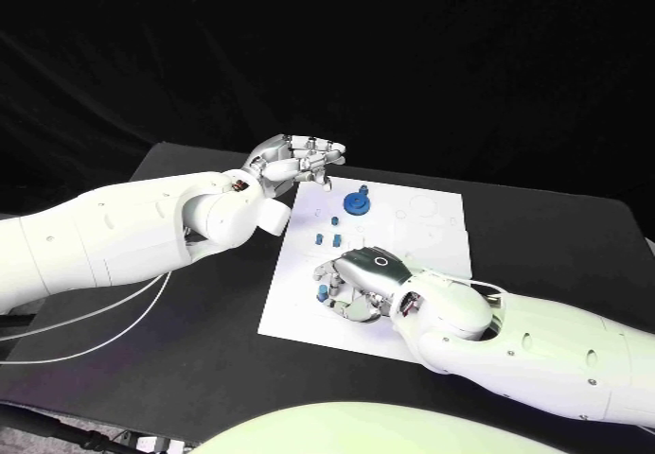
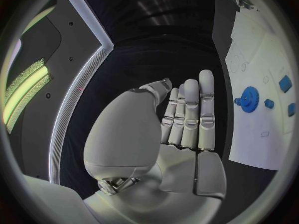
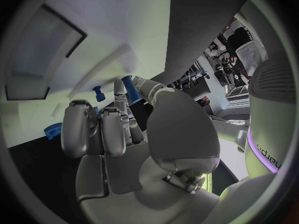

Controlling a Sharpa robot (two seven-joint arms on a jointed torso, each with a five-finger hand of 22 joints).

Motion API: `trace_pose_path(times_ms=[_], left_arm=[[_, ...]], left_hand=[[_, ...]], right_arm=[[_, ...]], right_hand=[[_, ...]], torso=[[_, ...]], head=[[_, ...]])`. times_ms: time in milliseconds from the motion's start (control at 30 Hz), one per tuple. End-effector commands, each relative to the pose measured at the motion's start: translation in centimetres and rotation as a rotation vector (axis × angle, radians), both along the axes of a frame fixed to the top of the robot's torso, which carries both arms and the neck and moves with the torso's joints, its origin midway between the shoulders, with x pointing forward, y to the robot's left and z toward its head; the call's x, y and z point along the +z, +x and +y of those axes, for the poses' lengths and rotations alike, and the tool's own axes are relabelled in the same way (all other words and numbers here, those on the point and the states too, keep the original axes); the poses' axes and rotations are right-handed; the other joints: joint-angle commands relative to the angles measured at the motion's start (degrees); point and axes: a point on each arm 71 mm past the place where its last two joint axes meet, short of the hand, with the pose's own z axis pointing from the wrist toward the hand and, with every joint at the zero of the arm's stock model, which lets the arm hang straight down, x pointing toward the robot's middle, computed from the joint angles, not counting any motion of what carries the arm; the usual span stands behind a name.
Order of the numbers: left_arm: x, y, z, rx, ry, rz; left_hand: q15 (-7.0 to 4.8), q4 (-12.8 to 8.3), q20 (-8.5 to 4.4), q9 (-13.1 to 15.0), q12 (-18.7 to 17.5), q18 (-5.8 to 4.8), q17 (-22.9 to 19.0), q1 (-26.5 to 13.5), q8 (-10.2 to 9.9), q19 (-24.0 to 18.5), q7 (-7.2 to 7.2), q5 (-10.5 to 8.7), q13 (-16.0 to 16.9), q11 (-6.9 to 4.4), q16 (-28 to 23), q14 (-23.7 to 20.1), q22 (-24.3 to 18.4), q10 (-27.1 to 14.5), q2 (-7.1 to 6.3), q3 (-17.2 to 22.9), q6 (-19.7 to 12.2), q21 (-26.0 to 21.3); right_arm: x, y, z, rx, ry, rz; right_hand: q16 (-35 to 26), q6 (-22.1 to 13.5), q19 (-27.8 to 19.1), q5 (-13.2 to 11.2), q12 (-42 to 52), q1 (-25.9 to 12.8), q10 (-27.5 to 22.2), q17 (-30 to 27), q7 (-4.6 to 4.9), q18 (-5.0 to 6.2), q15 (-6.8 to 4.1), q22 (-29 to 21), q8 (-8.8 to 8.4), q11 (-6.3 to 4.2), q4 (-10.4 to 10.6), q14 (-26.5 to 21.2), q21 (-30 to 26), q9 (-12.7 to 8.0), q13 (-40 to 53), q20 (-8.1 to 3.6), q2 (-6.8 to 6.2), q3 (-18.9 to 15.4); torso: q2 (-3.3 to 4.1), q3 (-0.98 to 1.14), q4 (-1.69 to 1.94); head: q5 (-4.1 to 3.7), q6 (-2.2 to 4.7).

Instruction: Assemble the parts on the task board

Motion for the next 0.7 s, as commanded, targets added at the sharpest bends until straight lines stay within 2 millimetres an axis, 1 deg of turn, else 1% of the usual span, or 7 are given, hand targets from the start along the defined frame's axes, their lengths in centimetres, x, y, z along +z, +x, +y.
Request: trace_pose_path(times_ms=[33, 300, 467, 533, 600, 667, 700], left_arm=[[0.1, -0.1, -0.2, -0.014, -0.008, -0.006], [0.1, 0.0, 0.0, -0.012, -0.007, -0.006], [0.1, 0.0, 0.1, -0.01, -0.006, -0.006], [0.1, 0.0, 0.2, -0.008, -0.006, -0.006], [0.1, 0.0, 0.3, -0.007, -0.006, -0.007], [0.1, -0.1, 0.5, -0.006, -0.005, -0.007], [0.0, -0.1, 0.6, -0.005, -0.004, -0.006]], left_hand=[[-0.09, -0.3, 0.17, -0.1, 0.3, 0.35, -0.1, -0.3, 0.3, 0.0, 0.03, -0.27, 0.1, -0.01, 0.2, -0.4, -0.1, -0.4, 0.26, 0.0, -0.3, -0.2], [-0.09, -0.3, 0.17, -0.1, 0.3, 0.35, -0.1, -0.3, 0.3, 0.0, 0.03, -0.27, 0.1, -0.01, 0.2, -0.4, -0.1, -0.4, 0.26, 0.0, -0.3, -0.2], [-0.09, -0.3, 0.17, -0.1, 0.3, 0.35, -0.1, -0.3, 0.3, 0.0, 0.03, -0.27, 0.1, -0.01, 0.2, -0.4, -0.1, -0.4, 0.26, 0.0, -0.3, -0.2], [-0.09, -0.3, 0.17, -0.1, 0.3, 0.35, -0.1, -0.3, 0.3, 0.0, 0.03, -0.27, 0.1, -0.01, 0.2, -0.4, -0.1, -0.4, 0.26, 0.0, -0.3, -0.2], [-0.1, -0.3, 0.17, -0.1, 0.4, 0.35, -0.1, -0.2, 0.3, 0.0, 0.02, -0.26, 0.1, -0.02, 0.2, -0.4, -0.1, -0.4, 0.29, 0.0, -0.3, -0.2], [-0.09, -0.3, 0.17, -0.1, 0.4, 0.35, -0.1, -0.3, 0.3, 0.0, 0.02, -0.28, 0.1, 0.0, 0.2, -0.4, -0.1, -0.4, 0.22, 0.0, -0.4, -0.2], [-0.09, -0.4, 0.18, -0.1, 0.4, 0.35, -0.1, -0.3, 0.3, 0.0, 0.02, -0.29, 0.1, 0.0, 0.2, -0.5, -0.1, -0.5, 0.19, 0.0, -0.4, -0.2]], right_arm=[[0.3, -0.1, -0.2, -0.016, 0.04, -0.008], [1.2, -0.5, -1.2, -0.024, 0.097, -0.022], [3.1, -0.5, -3.3, -0.048, 0.205, -0.019], [3.9, -0.2, -4.6, -0.065, 0.252, 0.008], [4.7, 0.5, -6.9, -0.104, 0.281, 0.117], [5.0, 1.1, -8.6, -0.145, 0.278, 0.207], [5.1, 1.3, -9.7, -0.173, 0.273, 0.256]], right_hand=[[0.2, -0.7, 0.0, -0.3, 0.4, -0.1, -0.1, -0.1, -0.15, -0.55, -0.35, 0.0, -0.31, -0.26, 0.1, 2.3, -0.2, -0.2, 0.2, -0.38, -0.88, -0.5], [0.2, -0.9, 0.0, -0.4, 0.8, 0.1, 0.2, -0.2, -0.25, -0.55, -0.47, 0.0, -0.26, -0.42, 0.1, 2.3, -0.3, -0.2, 0.5, -0.5, -1.17, -1.0], [0.2, -0.3, 0.0, -0.3, 1.7, 0.4, 0.9, -0.1, -0.23, -0.57, -0.65, 0.1, 0.14, -0.64, 0.1, 2.3, -0.3, -0.1, 1.1, -0.66, -1.2, -1.4], [0.2, 2.0, 0.1, 0.4, 3.6, 1.7, 2.8, -0.2, -0.17, -0.59, -0.82, 0.2, 1.39, -0.75, -0.5, 2.3, -0.2, 0.4, 2.3, -0.84, -0.81, -1.4], [0.3, 7.6, 0.2, 1.3, 7.8, 2.4, 5.7, -0.1, 0.13, -0.69, -0.75, 0.5, 4.57, -0.64, -0.9, 2.3, 0.0, 1.5, 5.1, -0.88, -0.15, -1.8], [0.3, 9.2, 0.4, 1.9, 12.5, 2.5, 6.4, -0.4, -0.51, -0.7, -1.16, 0.8, 5.88, -1.09, -0.8, 2.3, 0.2, 2.1, 8.9, -1.09, 0.72, -2.4], [-0.3, 10.5, 0.7, 2.6, 22.2, 2.0, 6.1, -1.6, -2.05, -0.84, -1.99, 1.2, 7.46, -2.15, -0.3, 2.2, 0.6, 3.3, 17.7, -1.69, 1.59, -3.6]], torso=[[0.02, -0.02, -0.03], [0.02, -0.02, -0.02], [-0.13, -0.13, -0.02], [-0.07, -0.14, -0.02], [-0.12, -0.18, -0.02], [-0.2, -0.21, -0.17], [-0.27, -0.21, -0.32]], head=[[0.01, -0.01], [-0.28, 0.03], [-0.84, 0.25], [-1.18, 0.33], [-1.73, 0.25], [-2.44, 0.35], [-2.8, 0.42]])
